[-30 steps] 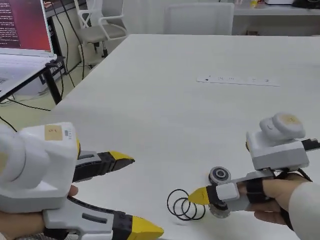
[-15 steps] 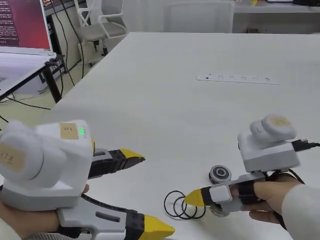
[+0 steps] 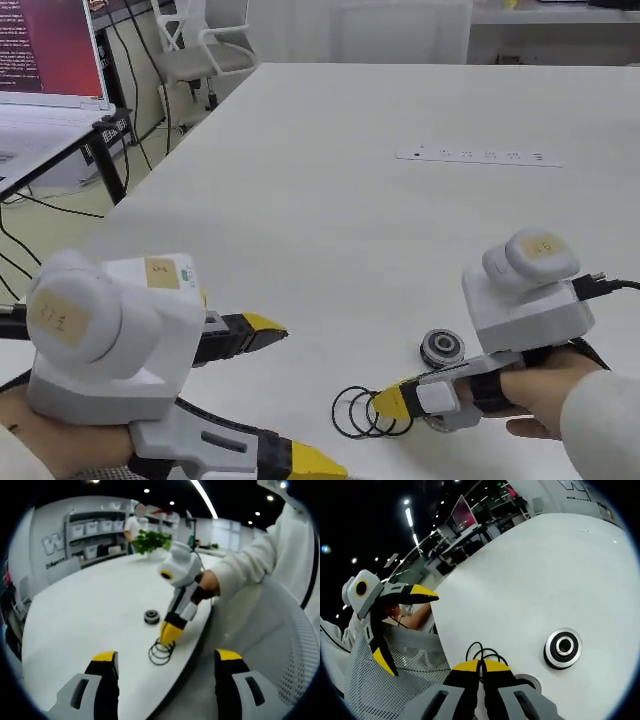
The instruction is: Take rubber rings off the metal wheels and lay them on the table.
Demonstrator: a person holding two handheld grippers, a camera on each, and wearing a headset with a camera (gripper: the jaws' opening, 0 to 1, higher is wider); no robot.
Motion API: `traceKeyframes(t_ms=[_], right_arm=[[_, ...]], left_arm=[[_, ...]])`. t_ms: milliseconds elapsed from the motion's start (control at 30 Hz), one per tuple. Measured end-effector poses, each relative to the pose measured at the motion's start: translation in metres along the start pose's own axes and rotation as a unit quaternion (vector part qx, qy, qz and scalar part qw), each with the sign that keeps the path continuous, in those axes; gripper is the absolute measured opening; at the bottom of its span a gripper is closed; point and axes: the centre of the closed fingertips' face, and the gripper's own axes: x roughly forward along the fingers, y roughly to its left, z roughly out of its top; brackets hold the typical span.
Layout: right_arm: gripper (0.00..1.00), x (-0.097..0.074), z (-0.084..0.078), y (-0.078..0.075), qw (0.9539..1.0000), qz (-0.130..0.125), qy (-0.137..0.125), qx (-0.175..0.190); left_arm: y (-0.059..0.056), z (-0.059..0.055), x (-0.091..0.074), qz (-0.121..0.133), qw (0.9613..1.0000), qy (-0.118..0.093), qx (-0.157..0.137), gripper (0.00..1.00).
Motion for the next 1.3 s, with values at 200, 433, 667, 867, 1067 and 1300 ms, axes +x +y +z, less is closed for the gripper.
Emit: traceKeyframes(t_ms=[200, 433, 667, 867, 1067, 1300], right_arm=[[0.0, -0.001, 0.0, 0.001, 1.0, -0.001, 0.001, -0.007], [0.01, -0.002, 0.002, -0.001, 0.9998, -0.009, -0.001, -0.019], [0.03, -0.003, 0.004, -0.003, 0.9995, -0.014, -0.002, -0.029], [0.03, -0.007, 0.009, -0.003, 0.9995, -0.012, -0.012, -0.026], [0.06, -0.014, 0.017, -0.003, 0.999, -0.011, -0.027, -0.032], [0.09, -0.022, 0.028, -0.004, 0.998, -0.014, -0.048, -0.039]], left_arm=[[0.001, -0.003, 0.0, 0.003, 1.0, 0.004, -0.001, 0.79], [0.002, -0.002, -0.001, 0.004, 1.0, 0.0, -0.004, 0.79], [0.003, -0.003, 0.0, 0.004, 1.0, 0.003, -0.002, 0.78], [0.002, -0.003, 0.0, 0.004, 1.0, 0.005, -0.001, 0.78], [0.002, -0.003, 0.0, 0.003, 1.0, 0.005, -0.002, 0.78], [0.002, -0.004, 0.0, 0.003, 0.9999, 0.004, -0.01, 0.78]])
